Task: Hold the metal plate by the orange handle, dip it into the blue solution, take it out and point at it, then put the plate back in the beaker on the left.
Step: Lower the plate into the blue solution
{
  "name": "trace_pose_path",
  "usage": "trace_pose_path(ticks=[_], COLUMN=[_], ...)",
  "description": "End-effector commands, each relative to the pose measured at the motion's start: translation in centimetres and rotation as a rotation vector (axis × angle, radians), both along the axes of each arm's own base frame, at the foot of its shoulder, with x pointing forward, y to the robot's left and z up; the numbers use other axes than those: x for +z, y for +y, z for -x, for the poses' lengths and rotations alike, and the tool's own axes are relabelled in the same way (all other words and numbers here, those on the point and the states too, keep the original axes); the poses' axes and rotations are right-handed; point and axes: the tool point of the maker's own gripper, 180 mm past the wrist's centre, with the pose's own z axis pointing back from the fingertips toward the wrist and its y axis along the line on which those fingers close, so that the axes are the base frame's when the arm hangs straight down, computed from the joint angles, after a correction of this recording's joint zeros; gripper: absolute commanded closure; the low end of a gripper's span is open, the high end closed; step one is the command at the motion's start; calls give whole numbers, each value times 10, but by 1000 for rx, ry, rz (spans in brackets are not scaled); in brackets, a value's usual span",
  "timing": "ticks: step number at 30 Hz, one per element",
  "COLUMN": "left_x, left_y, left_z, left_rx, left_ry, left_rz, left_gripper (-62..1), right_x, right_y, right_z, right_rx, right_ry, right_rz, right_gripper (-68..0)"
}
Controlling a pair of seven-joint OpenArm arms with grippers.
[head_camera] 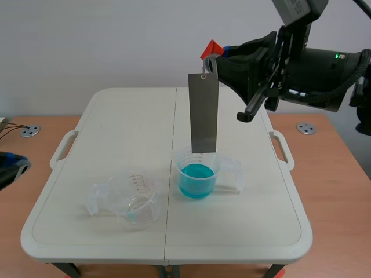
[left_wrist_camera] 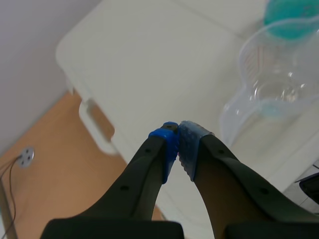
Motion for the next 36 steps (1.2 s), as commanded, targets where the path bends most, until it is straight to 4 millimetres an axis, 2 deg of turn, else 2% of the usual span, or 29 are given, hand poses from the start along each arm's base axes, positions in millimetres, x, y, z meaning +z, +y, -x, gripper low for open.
trace_pose_path(ticks=[1, 10, 15, 19, 27, 36], left_x=[-14, -87, -116, -133, -164, -178], left_y=[6, 56, 74, 65, 32, 14], left_z=[13, 100, 137, 163, 211, 234], left_rx=[36, 188, 302, 335, 311, 277], left_ry=[38, 306, 405, 478, 604, 650], left_rz=[3, -89, -74, -26, -28, -73], left_gripper=[-15, -15, -15, -15, -15, -15], right_x=[10, -23, -40, -52, -74, -86], right_y=[-1, -1, 1, 3, 7, 10], right_z=[-5, -16, -19, -20, -20, -17], right_rx=[-7, -51, -67, -72, -74, -64], right_ry=[-27, 38, 66, 88, 139, 152], right_rz=[-25, -14, -15, -17, -1, 32], right_gripper=[-13, -13, -13, -13, -13, -13])
